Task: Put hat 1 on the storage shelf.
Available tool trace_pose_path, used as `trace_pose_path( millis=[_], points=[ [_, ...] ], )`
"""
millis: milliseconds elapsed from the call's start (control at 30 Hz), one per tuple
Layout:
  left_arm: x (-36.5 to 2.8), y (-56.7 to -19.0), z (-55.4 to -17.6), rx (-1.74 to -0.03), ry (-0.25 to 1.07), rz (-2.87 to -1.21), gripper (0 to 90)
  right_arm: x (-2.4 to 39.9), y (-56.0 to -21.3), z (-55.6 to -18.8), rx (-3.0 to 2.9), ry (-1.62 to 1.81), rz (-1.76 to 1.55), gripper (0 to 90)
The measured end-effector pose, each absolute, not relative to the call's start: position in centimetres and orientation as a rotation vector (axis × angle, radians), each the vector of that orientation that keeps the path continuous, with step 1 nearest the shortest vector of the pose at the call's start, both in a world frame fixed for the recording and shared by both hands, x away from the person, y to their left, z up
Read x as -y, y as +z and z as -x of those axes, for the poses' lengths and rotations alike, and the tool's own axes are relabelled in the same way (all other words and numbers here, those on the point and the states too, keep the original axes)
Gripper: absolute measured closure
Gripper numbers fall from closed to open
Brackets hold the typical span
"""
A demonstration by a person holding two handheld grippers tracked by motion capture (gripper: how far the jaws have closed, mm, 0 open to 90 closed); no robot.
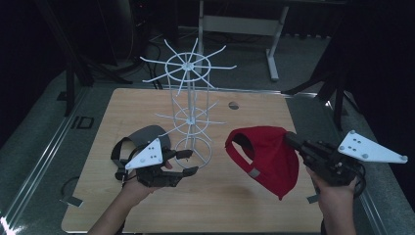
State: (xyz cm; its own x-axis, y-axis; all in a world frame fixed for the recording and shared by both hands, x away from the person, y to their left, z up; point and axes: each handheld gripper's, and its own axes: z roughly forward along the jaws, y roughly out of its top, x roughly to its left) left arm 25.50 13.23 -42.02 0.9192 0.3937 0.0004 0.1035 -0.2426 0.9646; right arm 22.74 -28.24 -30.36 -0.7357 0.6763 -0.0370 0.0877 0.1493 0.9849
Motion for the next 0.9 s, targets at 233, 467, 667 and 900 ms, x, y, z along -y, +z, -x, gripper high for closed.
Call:
trace_pose_path(
  millis=[233, 467, 667, 900],
  points=[
    [-13.4, -45.5, -25.1, -0.465, 0.288, -1.792, 23.8, 28.0, -30.1, -23.5, -1.953, 1.622, -0.738, 88.4],
    [-14.4, -49.8, -24.7, -0.568, 0.252, -1.816, 14.5, 28.2, -29.4, -24.1, -1.933, 1.622, -0.753, 88.4],
    [-15.1, -52.2, -24.2, -0.627, 0.277, -1.824, 11.8, 28.8, -28.3, -24.4, -1.895, 1.619, -0.758, 88.4],
    [-15.4, -54.1, -23.7, -0.654, 0.305, -1.832, 11.8, 28.9, -26.5, -25.2, -1.853, 1.604, -0.762, 88.3]
  ],
)
